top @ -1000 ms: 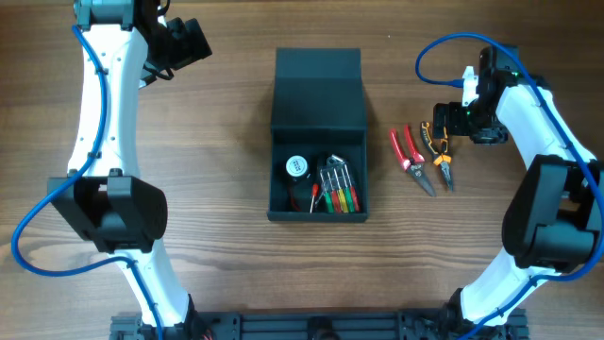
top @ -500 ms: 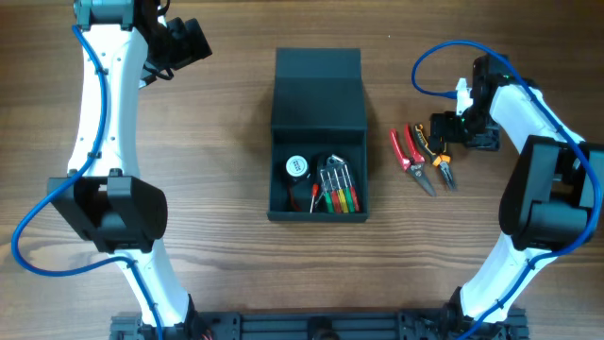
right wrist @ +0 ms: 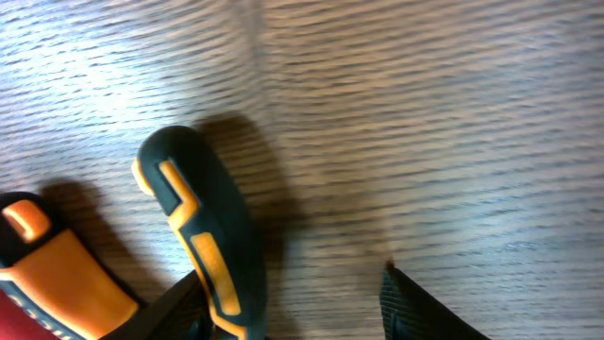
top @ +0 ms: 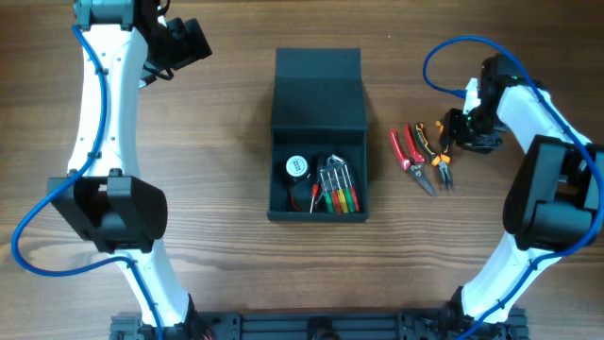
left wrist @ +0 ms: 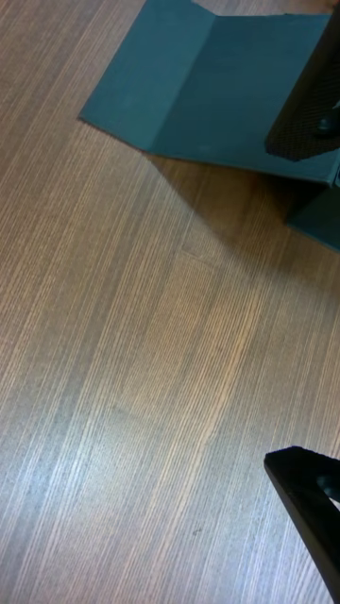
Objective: Pack container
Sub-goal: 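Move the right gripper back over the orange-black pliers, then lower the right gripper and close it on the pliers handles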
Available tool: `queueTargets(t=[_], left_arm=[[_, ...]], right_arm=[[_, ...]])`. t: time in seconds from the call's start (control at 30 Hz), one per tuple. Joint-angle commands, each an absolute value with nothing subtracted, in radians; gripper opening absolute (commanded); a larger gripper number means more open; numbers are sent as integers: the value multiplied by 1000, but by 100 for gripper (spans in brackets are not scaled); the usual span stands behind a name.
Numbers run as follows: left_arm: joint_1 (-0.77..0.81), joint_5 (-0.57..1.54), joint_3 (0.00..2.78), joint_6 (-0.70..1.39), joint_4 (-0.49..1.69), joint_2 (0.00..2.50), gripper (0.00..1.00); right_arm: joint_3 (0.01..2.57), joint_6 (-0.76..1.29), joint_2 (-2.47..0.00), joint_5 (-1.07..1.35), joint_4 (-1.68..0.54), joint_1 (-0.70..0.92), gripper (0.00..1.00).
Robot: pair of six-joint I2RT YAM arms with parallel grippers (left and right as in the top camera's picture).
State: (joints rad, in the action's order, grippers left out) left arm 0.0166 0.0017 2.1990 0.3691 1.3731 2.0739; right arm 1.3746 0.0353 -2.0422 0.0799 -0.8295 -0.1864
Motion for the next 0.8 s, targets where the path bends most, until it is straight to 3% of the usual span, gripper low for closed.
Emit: queueTargets(t=[0.0, 0.07, 0.1, 0.13, 0.23, 0.3, 0.4, 0.5, 0.77], left_arm=[[17, 10, 2210, 375, 1374, 2062, 100], [17, 10, 2210, 375, 1374, 2062, 100], [17, 10, 2210, 375, 1374, 2062, 100], [17, 10, 2210, 375, 1374, 2062, 100], [17, 10, 2210, 375, 1374, 2062, 100], [17, 10, 2210, 375, 1374, 2062, 100], [17, 10, 2210, 375, 1374, 2062, 100], [17, 10, 2210, 375, 1374, 2062, 100], [17, 10, 2210, 375, 1374, 2062, 100]], right_arm=[[1366, 60, -2057, 107, -840, -221, 49], [1366, 59, -2057, 106, -845, -231, 53], [1366, 60, -2057, 106, -845, -231, 69], [1366, 59, -2058, 106, -845, -231, 78], [1366, 59, -2057, 106, -845, -231, 78], [1366, 50, -2057, 114, -844, -231, 92], [1366, 49, -2057, 114, -842, -231, 86], [1366, 41, -2057, 140, -839, -230, 99], [1366, 25, -2057, 182, -832, -230, 100]])
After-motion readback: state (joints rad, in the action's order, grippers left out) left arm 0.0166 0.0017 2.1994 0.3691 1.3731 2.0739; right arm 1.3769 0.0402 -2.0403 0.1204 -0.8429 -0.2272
